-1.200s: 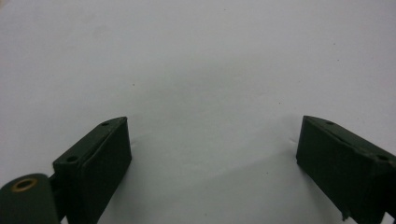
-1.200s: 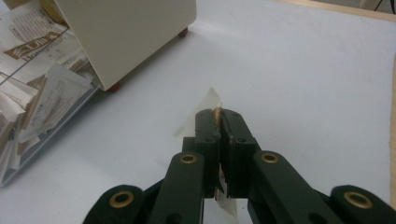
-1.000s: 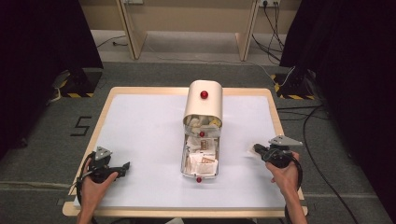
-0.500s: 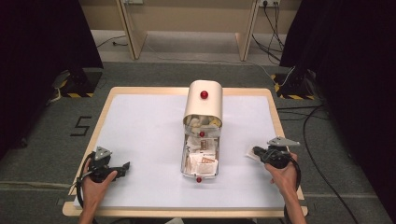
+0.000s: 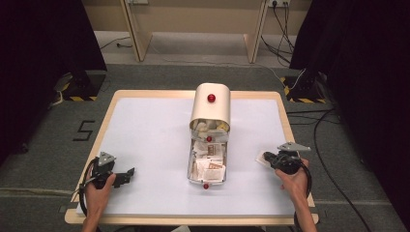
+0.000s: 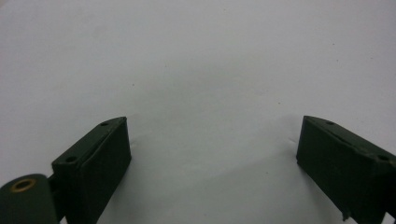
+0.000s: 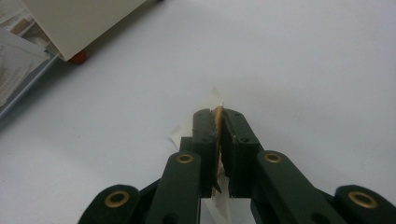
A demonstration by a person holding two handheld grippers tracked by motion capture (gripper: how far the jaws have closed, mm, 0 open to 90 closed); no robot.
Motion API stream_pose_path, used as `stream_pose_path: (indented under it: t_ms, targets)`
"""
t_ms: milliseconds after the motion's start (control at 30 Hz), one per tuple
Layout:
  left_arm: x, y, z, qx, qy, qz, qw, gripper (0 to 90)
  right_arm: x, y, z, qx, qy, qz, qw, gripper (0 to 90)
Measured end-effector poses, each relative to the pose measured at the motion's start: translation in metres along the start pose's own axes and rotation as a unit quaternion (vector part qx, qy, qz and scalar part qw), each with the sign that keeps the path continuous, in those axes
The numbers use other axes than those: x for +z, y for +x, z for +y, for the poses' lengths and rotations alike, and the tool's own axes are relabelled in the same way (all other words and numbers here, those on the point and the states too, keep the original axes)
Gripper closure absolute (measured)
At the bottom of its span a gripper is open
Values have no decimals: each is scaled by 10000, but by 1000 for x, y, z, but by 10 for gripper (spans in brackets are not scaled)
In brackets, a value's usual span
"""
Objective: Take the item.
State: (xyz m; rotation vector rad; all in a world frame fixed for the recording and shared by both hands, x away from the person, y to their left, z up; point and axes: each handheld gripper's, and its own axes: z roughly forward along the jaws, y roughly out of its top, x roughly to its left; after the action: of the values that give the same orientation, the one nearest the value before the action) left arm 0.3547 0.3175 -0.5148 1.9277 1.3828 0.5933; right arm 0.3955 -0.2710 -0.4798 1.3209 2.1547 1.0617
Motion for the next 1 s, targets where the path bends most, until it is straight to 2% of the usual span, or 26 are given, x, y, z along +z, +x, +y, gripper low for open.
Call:
stream_pose_path:
  t_ms: [200, 267, 333, 533, 633, 1000]
  targets:
    - [0, 0, 0, -1, 2, 0, 10000, 90, 1, -4, -2, 85, 5, -99, 9999, 788]
    - [0, 0, 0, -4, 1, -1, 10000, 89, 1, -5, -3, 138, 1, -120, 9998, 724]
    - [0, 0, 0, 2, 2, 14, 10000, 89, 0, -5, -1, 89, 54, -245, 9996, 638]
    - [0, 0, 0, -7, -3, -9, 10000, 90, -10, 2, 9, -93, -146, -548, 9983, 512]
    - [0, 0, 0, -2, -3, -8, 10000, 90, -15, 8, 14, -68, -290, -488, 9984, 494]
    - [0, 0, 0, -1, -11, -5, 10000, 90, -20, 19, 20, -101, -406, -316, 9986, 487]
